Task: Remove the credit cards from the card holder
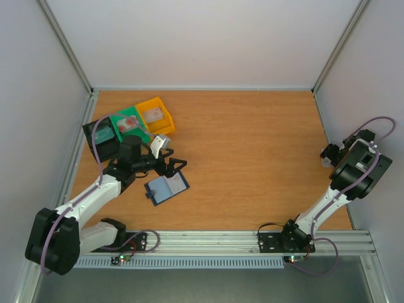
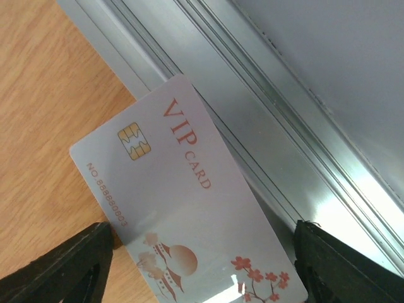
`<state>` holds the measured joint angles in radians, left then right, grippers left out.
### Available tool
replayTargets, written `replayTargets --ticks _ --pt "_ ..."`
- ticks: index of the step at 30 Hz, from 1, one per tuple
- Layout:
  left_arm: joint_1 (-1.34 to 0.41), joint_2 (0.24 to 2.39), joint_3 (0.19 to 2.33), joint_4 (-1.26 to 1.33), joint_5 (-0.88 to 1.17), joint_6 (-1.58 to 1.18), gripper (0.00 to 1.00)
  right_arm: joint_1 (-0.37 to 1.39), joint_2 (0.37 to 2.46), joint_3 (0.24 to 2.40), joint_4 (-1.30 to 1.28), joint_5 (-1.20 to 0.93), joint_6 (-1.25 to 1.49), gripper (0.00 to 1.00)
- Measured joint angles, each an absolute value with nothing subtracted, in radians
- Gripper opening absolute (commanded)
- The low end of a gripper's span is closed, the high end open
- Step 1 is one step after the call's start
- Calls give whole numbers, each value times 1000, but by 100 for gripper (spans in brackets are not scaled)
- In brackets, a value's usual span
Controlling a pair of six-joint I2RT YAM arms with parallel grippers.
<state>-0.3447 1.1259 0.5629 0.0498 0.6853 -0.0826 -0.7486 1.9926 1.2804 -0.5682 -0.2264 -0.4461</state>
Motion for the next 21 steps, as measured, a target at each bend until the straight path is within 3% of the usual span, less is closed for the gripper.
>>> replayTargets --ticks 3,8,21 --pt "-345 1126 563 50 686 -86 99 -753 1988 1264 -540 -243 -434 87" --pt "-345 1125 563 50 691 -97 99 -764 1982 1232 -478 -274 -425 89" --pt "-345 1124 563 49 692 -100 99 -775 1960 1173 -376 -293 -427 63"
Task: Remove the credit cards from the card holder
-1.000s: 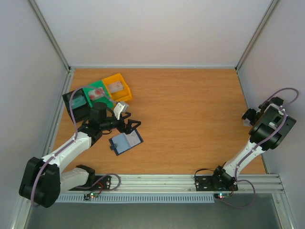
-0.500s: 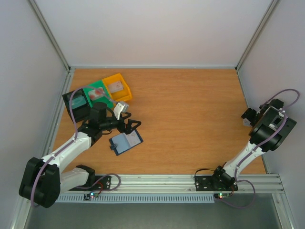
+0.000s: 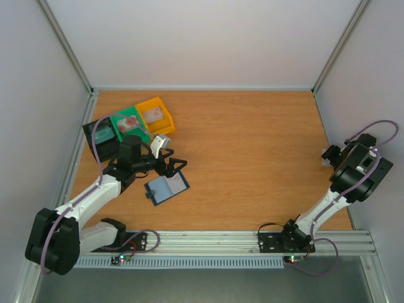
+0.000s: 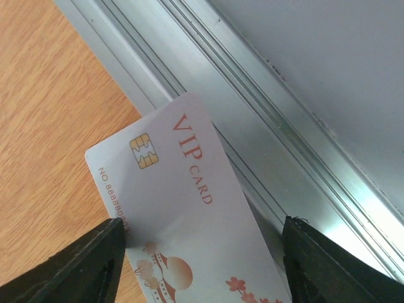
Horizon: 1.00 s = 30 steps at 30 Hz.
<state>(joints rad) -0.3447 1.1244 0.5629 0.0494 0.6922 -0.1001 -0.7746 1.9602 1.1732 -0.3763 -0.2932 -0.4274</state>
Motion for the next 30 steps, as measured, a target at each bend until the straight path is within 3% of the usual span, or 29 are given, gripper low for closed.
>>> replayTargets --ticks 13,30 --pt "-345 1124 563 50 693 -101 100 -788 1921 1115 -313 -291 -422 50" --pt "-345 1124 561 51 702 -105 100 -766 1895 1110 -333 -209 -392 42"
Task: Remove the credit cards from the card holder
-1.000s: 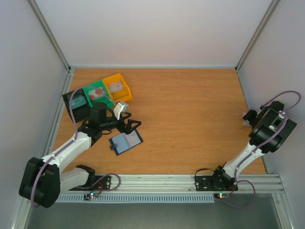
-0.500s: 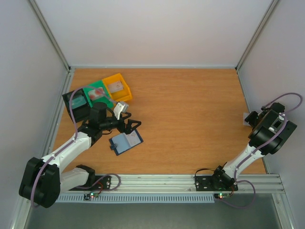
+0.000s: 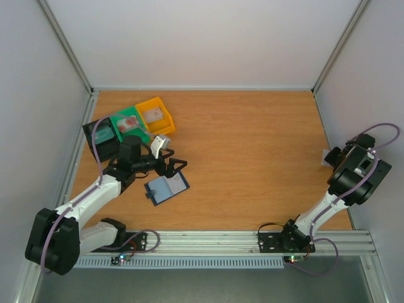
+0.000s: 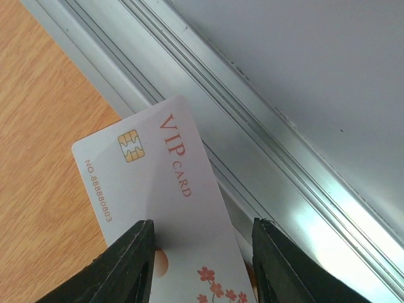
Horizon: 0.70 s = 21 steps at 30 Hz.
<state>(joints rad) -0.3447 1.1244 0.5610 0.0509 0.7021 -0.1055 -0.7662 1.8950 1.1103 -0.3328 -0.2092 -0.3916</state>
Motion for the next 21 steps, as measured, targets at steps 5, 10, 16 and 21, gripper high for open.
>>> replayTargets --ticks 5,10,16,21 --pt "-345 1124 561 60 706 -108 100 -763 1885 1110 -355 -181 -390 40" --pt "-345 1124 561 64 710 -108 99 -763 1877 1110 -374 -170 -384 45" --pt "-345 1124 561 64 711 -108 99 -763 1878 1125 -424 -168 -368 97" --pt "-345 1124 561 63 711 -107 99 -762 1880 1137 -454 -173 -367 99"
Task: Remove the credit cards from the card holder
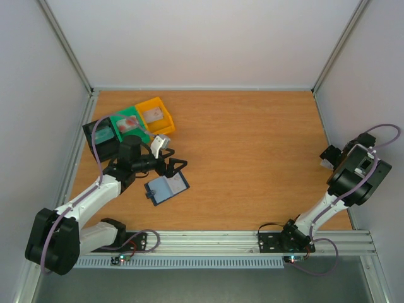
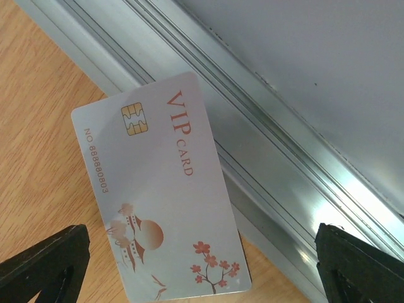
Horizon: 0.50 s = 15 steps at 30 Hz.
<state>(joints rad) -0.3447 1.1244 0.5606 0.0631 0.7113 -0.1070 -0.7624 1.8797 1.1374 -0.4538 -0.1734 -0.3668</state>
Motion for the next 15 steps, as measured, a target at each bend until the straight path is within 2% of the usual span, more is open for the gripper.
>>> replayTargets --ticks 3,5,10,15 --pt "-345 1124 561 63 711 -104 100 -761 1886 1150 -472 -172 -367 98" --pt "-345 1124 561 63 711 -104 100 -759 1901 1173 -498 -165 -368 95" --pt "-345 1124 561 62 711 -104 99 -748 1963 1251 -580 -157 -363 74" --pt "-345 1125 561 62 711 -104 100 -746 1970 1271 -600 -138 -361 61"
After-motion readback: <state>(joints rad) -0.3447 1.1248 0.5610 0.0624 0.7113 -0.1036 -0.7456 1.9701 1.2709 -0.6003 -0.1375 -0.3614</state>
